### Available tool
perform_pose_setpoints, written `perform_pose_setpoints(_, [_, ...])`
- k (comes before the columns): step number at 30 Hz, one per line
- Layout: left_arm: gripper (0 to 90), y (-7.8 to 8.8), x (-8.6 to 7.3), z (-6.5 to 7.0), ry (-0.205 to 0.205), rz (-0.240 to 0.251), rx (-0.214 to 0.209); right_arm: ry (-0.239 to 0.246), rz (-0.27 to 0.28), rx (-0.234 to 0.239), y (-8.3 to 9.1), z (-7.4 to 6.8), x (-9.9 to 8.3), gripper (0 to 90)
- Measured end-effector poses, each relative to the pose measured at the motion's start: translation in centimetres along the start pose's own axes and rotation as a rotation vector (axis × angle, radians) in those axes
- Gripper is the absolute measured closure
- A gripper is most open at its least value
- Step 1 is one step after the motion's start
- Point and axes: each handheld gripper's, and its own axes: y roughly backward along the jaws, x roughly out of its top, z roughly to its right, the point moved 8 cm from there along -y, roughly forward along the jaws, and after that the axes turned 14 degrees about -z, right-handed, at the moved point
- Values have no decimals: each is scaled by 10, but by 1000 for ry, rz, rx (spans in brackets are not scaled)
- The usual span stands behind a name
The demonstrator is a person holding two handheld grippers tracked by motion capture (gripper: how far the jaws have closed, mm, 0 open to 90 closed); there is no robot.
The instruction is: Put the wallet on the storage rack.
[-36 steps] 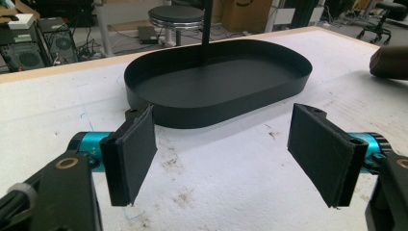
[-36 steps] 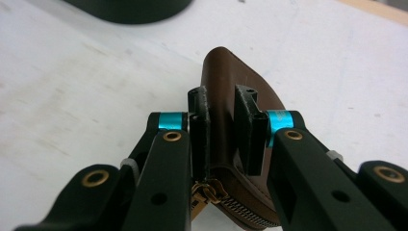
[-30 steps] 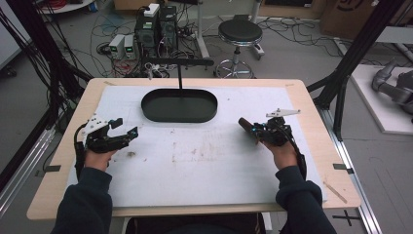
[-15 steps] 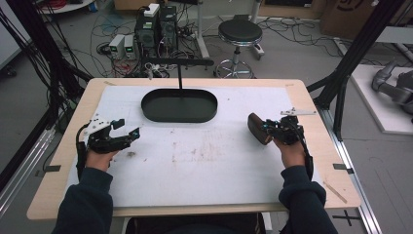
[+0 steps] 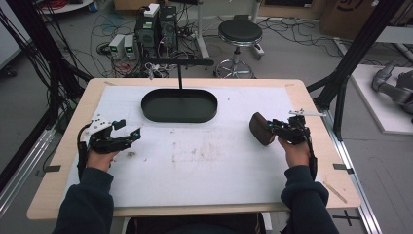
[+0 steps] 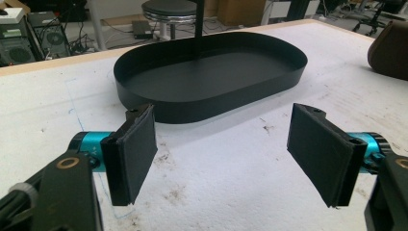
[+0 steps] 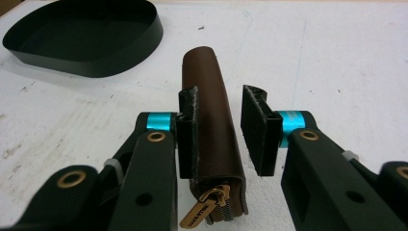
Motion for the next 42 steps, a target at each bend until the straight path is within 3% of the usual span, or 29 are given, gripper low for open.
perform_pose_setpoints(9, [257, 0, -1, 0, -2, -5, -5, -16, 6, 1, 0, 3, -1, 619])
perform_pose_setpoints(12, [257, -1, -1, 0, 1, -4, -5, -6, 8, -1, -1, 1, 0, 530])
perform_pose_setpoints(14, [259, -1, -1, 0, 1, -5, -5, 0, 7, -1, -2, 0, 0, 519])
perform_pose_setpoints(18, [260, -1, -1, 0, 1, -4, -4, 11, 11, -15, -2, -1, 0, 520])
perform_pose_setpoints(21, [261, 0, -1, 0, -1, -6, -4, -12, 15, -29, 0, 3, 0, 523])
perform_pose_setpoints(32, [262, 0, -1, 0, -1, -5, -5, -14, 20, -30, 1, 4, 0, 522])
perform_pose_setpoints(38, [263, 0, -1, 0, 0, -6, -5, 16, 25, -23, 1, -1, 1, 480])
perform_pose_setpoints(42, [263, -1, -1, 0, -2, -6, -3, 102, 13, -41, -7, -8, 1, 305])
